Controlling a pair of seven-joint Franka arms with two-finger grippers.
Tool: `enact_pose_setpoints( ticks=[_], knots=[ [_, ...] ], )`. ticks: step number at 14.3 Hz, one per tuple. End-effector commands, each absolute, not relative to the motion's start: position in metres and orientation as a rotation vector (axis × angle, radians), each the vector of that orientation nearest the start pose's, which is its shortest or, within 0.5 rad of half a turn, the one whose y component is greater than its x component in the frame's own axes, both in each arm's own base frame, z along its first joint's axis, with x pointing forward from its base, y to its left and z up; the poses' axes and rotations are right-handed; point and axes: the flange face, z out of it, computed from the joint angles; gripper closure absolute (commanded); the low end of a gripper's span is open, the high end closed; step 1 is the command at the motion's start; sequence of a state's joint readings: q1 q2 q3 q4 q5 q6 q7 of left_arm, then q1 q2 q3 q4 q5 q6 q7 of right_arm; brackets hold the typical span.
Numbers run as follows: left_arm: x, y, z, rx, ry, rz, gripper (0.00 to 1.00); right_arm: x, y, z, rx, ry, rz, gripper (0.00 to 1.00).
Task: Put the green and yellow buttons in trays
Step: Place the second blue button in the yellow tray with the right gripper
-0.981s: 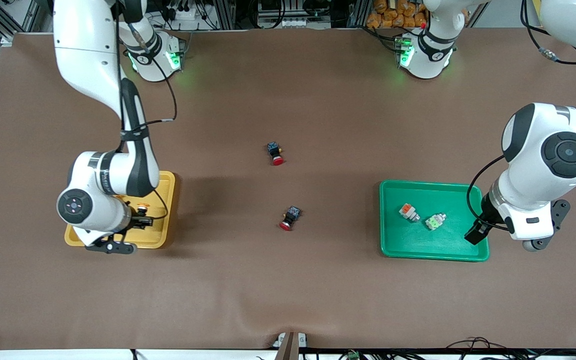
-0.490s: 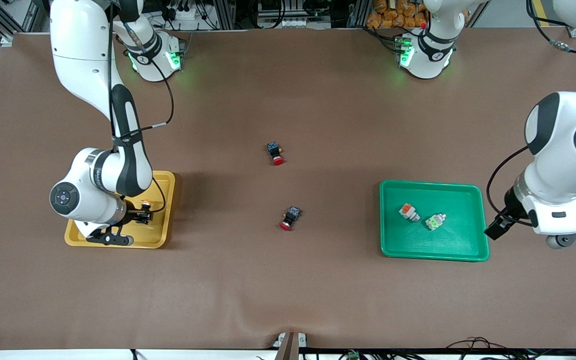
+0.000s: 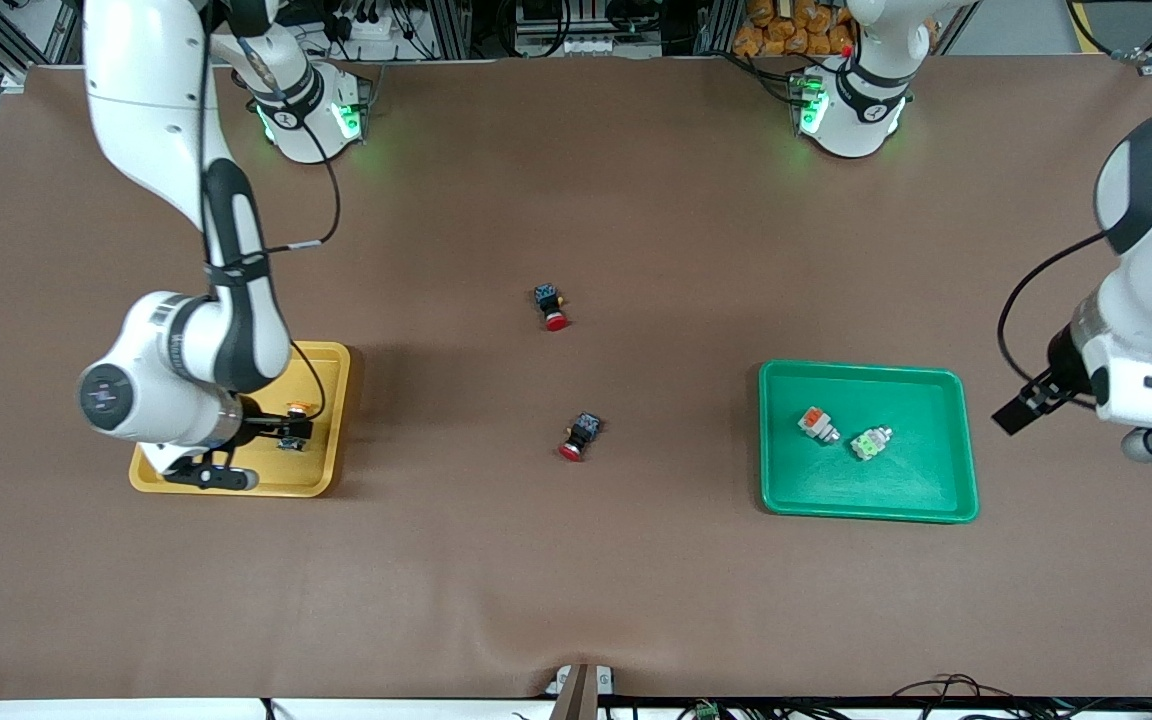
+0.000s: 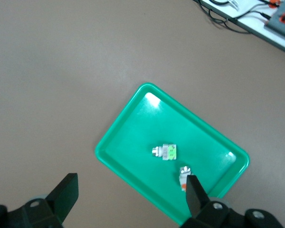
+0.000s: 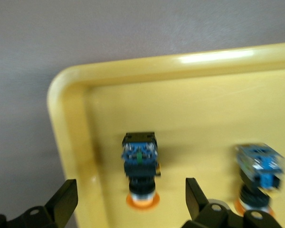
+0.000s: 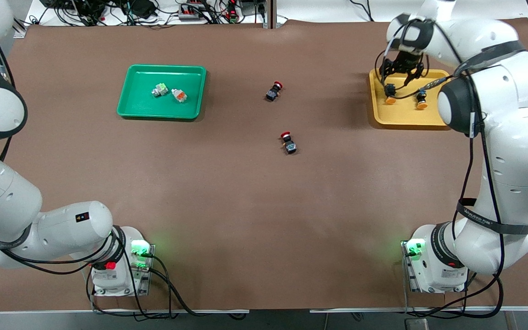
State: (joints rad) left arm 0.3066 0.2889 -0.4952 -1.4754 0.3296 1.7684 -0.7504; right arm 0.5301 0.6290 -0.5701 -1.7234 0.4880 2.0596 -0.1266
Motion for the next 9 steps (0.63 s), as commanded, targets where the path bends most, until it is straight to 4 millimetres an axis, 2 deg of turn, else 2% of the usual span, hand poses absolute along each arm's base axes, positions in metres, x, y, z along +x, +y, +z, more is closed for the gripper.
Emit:
enact_pose_setpoints(
  ticks=[1,3,6,8,9],
  knots=[
    [0.641,-0.05,0.557,-2.945,-0.527,-0.163,0.0,0.673,0.013,0.33,-2.976,0.158,0.227,0.0],
    [0.643,-0.046,0.571,-2.965,-0.413,-0.194,0.0,0.689,-0.003,0.381,-2.959,0.147,0.207,0.0],
    [0.642,-0.052,0.582,-2.975,-0.314,-0.218,0.0,0.696,-0.026,0.434,-2.947,0.149,0.186,0.0],
    [0.634,-0.058,0.6,-2.968,-0.261,-0.257,0.0,0.697,-0.028,0.467,-3.009,0.121,0.175,0.0],
    [0.627,-0.066,0.61,-2.965,-0.21,-0.264,0.0,0.697,-0.028,0.483,-3.068,0.098,0.168,0.0]
  ],
)
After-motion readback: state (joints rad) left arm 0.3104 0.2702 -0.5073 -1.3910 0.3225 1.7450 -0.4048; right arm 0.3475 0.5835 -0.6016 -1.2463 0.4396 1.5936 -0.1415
